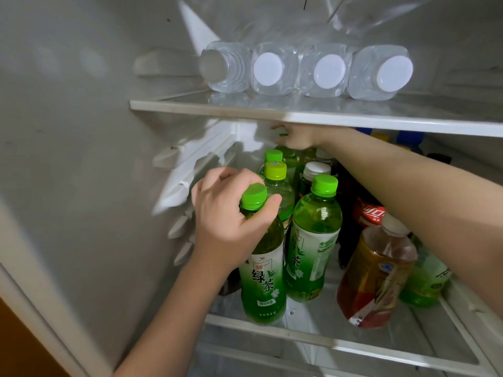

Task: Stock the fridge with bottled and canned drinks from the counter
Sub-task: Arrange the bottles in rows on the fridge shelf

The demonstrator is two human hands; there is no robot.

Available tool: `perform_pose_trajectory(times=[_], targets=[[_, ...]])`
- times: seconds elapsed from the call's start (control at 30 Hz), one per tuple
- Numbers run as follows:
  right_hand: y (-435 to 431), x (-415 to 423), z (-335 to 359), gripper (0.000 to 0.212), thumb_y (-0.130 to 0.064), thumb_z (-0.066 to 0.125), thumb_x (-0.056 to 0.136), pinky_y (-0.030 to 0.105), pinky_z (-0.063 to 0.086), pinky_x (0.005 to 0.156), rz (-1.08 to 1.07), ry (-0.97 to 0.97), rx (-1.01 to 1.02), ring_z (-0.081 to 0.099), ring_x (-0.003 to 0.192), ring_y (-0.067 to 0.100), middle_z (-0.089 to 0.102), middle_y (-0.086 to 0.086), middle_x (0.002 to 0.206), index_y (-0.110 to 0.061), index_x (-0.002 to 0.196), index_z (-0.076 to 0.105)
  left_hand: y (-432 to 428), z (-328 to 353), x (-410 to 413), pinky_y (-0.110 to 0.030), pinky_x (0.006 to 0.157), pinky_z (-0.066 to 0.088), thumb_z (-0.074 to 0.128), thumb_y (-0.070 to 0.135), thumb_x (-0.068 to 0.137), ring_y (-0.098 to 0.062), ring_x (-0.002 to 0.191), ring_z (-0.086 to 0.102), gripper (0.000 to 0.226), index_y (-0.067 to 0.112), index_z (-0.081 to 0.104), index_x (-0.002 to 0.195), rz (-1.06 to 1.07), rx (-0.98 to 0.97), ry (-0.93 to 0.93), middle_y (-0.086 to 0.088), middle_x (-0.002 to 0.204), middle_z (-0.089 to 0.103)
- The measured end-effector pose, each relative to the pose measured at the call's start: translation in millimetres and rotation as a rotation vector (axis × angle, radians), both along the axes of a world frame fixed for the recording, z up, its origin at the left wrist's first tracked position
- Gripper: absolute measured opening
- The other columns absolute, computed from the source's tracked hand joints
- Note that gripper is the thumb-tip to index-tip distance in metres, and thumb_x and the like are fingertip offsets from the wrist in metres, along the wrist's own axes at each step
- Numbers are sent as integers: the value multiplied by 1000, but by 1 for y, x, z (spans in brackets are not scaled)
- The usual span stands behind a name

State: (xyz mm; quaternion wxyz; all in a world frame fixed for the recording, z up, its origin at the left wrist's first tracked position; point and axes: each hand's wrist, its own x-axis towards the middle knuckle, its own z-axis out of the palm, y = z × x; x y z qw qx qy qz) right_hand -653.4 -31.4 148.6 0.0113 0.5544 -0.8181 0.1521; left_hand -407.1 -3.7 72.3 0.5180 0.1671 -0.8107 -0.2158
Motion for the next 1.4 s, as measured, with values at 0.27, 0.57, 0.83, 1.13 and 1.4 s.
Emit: perform_pose_trajectory(times=[0.27, 0.57, 0.83, 1.13, 1.4], targets=[[29, 47, 18, 28, -26, 53, 93, 27, 43, 67, 197, -119, -34, 50, 68, 19, 56, 6, 74, 0, 88, 61, -1, -1, 0, -46, 95, 35, 49, 54, 72, -5, 95, 42, 34, 22, 61, 74, -16, -7, 11, 27, 77, 52], [39, 47, 15, 25, -10, 60, 90, 39, 47, 65, 260, -121, 126, 51, 69, 25, 64, 21, 86, 11, 103, 64, -3, -2, 0, -48, 94, 37, 52, 51, 73, -8, 95, 45, 32, 21, 61, 75, -22, -33, 30, 26, 78, 53], [37, 29, 13, 28, -3, 65, 86, 33, 44, 80, 174, -151, 54, 52, 85, 22, 63, 27, 108, 9, 111, 61, -3, -3, -1, -47, 92, 38, 52, 51, 73, -6, 91, 42, 33, 20, 62, 74, -20, -29, 33, 23, 78, 55], [33, 22, 11, 30, -9, 66, 86, 32, 47, 64, 166, -129, 21, 55, 67, 18, 64, 19, 79, 12, 106, 62, -2, -1, 1, -49, 93, 38, 52, 50, 74, -9, 93, 44, 35, 16, 63, 75, -35, -37, 33, 22, 79, 55], [28, 24, 11, 18, -24, 70, 84, 20, 37, 52, 174, -81, 33, 45, 49, 10, 52, 0, 54, -7, 81, 64, -3, -2, 2, -52, 91, 39, 52, 49, 76, -13, 93, 47, 36, 15, 63, 75, -50, -42, 32, 20, 78, 56]])
